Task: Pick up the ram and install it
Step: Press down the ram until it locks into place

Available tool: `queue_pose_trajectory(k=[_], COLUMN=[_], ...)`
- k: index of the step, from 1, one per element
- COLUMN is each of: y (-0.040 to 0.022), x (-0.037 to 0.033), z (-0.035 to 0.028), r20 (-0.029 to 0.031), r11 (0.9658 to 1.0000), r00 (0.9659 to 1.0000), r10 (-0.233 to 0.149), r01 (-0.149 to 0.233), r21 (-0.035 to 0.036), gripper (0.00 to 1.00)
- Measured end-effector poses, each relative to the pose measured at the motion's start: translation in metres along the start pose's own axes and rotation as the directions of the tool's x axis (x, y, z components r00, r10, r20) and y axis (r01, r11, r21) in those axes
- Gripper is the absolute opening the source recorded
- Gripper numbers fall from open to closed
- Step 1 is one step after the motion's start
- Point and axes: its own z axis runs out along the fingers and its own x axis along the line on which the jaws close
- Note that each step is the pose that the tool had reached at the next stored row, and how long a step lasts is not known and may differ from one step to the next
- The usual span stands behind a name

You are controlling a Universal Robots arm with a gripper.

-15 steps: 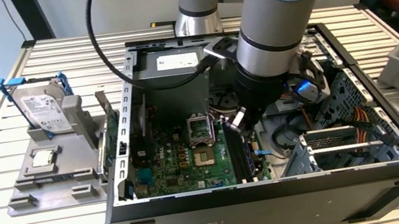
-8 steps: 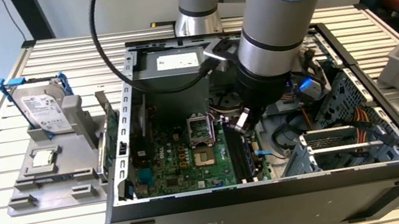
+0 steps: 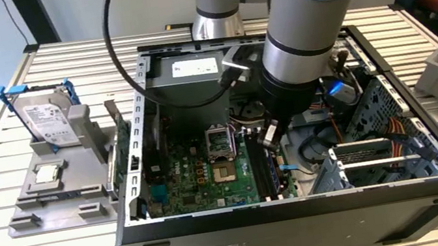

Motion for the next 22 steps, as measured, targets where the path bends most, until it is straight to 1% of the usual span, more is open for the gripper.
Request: queue_pose_trajectory(k=[2, 4, 7, 9, 14, 17, 20, 22], y=[0.0000, 0.0000, 0.0000, 0.0000, -0.0002, -0.0005, -0.0011, -0.0013], x=[0.0000, 0.0000, 0.0000, 0.0000, -0.0001, -0.0003, -0.0007, -0.0008], z=[0.0000, 0.0000, 0.0000, 0.0000, 0.0000, 0.0000, -0.0001, -0.0001], r20=[-0.0016, -0.0029, -0.0049, -0.0061, -0.0088, -0.0103, -0.0117, -0.0127], r11=[0.9993, 0.9974, 0.9922, 0.9874, 0.9723, 0.9613, 0.9489, 0.9393], r00=[0.9993, 0.9974, 0.9922, 0.9874, 0.9723, 0.9613, 0.9489, 0.9392], r10=[-0.036, -0.072, -0.125, -0.158, -0.234, -0.275, -0.315, -0.343], r01=[0.036, 0.072, 0.125, 0.158, 0.234, 0.275, 0.315, 0.343], r21=[-0.0008, -0.0016, -0.0030, -0.0039, -0.0062, -0.0075, -0.0089, -0.0099], gripper=[0.00, 0.00, 0.00, 0.00, 0.00, 0.00, 0.00, 0.00])
